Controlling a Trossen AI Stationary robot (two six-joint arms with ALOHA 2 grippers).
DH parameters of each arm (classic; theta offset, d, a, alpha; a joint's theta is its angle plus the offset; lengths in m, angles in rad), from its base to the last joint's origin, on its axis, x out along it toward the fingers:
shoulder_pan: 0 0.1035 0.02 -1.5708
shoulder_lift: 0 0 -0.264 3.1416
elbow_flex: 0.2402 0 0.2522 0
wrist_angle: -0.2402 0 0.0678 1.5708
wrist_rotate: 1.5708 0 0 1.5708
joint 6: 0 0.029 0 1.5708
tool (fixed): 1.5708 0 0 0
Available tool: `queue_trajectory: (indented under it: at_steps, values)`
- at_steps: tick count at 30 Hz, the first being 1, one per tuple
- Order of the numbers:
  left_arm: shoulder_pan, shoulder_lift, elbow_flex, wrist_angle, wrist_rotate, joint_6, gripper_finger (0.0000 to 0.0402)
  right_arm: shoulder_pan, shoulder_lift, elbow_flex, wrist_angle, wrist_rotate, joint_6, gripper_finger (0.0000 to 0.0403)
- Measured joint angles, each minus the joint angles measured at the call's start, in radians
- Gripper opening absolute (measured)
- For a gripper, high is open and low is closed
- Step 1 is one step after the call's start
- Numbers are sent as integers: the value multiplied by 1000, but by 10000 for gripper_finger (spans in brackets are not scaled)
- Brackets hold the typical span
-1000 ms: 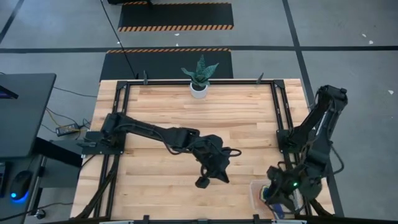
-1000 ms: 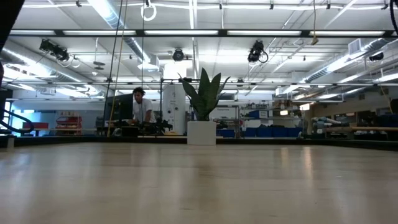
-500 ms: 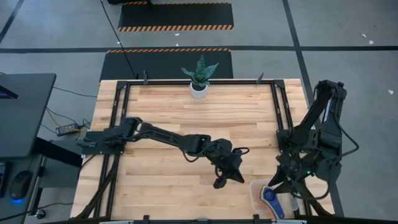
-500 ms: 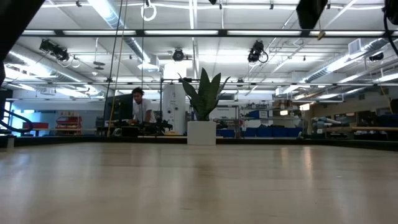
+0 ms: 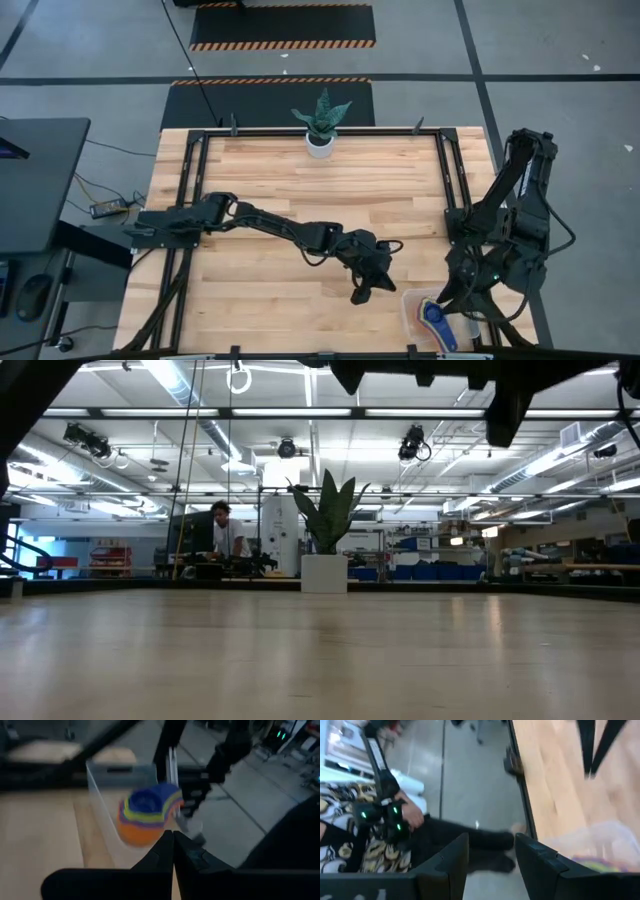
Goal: Nest measuring cups in basket
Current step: Put the nested measuring cups into the transparent bin
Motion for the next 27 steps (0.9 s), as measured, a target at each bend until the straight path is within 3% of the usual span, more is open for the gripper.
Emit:
queue_trajectory:
  at_steps: [8,20,27]
  values:
    - [6,-2,2,42,-1,0,13,0,13,0,47,-138,22,167]
    - [2,-2,2,46,-1,0,13,-1,14,0,213,-127,-17,167]
    - [2,-2,2,45,-1,0,13,-4,38,0,219,-44,-57,167]
